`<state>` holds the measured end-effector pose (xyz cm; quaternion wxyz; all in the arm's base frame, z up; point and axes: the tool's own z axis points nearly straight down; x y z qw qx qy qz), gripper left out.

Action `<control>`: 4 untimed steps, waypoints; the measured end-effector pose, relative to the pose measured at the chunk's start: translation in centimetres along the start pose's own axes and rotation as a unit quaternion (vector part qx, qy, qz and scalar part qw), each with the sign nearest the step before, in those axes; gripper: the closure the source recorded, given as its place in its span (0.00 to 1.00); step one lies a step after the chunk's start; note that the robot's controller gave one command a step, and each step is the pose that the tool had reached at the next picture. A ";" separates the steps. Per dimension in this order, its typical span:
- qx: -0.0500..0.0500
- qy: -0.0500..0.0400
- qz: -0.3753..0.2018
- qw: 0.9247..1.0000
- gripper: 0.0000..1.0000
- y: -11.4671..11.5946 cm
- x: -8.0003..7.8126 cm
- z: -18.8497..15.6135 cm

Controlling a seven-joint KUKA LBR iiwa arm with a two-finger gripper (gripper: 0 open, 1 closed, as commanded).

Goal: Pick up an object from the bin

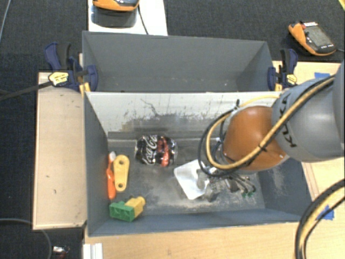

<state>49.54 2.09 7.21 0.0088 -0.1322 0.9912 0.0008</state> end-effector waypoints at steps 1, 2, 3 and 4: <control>0.000 0.000 0.001 1.000 1.00 0.0 0.0 0.0; 0.000 -0.001 0.003 1.000 1.00 0.0 0.0 -0.4; -0.001 0.003 0.004 1.000 1.00 0.1 0.1 -4.0; -0.001 0.003 0.007 1.000 1.00 0.0 0.0 -8.3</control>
Offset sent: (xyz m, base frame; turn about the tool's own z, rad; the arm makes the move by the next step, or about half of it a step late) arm 0.0001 -0.0001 0.0054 0.0009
